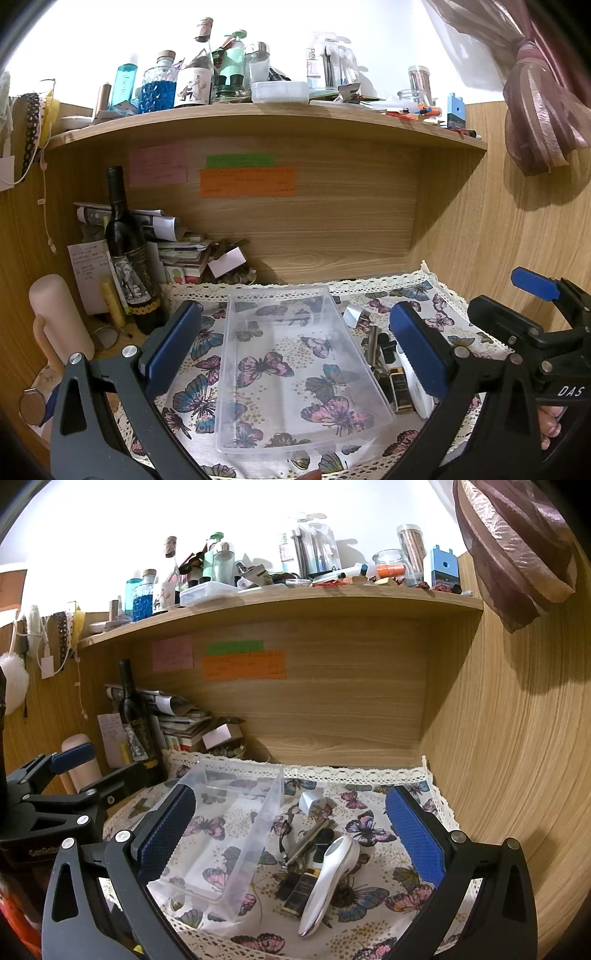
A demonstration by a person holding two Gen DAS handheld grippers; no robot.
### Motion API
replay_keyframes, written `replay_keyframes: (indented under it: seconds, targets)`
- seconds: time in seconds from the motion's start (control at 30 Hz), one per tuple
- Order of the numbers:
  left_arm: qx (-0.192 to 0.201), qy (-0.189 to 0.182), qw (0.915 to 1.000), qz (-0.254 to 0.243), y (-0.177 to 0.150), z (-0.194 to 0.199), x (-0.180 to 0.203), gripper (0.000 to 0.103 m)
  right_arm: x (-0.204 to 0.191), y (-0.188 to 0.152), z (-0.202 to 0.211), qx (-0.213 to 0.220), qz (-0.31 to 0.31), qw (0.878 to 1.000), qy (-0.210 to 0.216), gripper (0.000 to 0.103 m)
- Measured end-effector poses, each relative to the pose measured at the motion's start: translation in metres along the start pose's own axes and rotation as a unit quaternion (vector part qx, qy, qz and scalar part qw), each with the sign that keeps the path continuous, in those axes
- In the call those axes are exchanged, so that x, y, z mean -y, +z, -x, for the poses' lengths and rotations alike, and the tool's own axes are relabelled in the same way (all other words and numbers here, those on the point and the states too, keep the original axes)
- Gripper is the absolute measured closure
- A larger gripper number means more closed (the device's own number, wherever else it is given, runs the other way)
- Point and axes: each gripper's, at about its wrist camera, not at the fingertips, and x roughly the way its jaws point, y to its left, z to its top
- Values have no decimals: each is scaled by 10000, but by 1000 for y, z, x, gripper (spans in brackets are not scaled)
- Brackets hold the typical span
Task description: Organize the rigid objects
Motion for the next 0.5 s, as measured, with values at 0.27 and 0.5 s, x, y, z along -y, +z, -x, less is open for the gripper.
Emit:
replay_keyframes:
  seconds: [0.27,0.5]
  targets:
    - [4,-11,10000,-8,0,0,0,0,-2,-1,1,-8,24,10000,-2,0]
    - [5,-31,10000,-27,1,0,2,0,0,-1,1,-13,0,10000,-3,0]
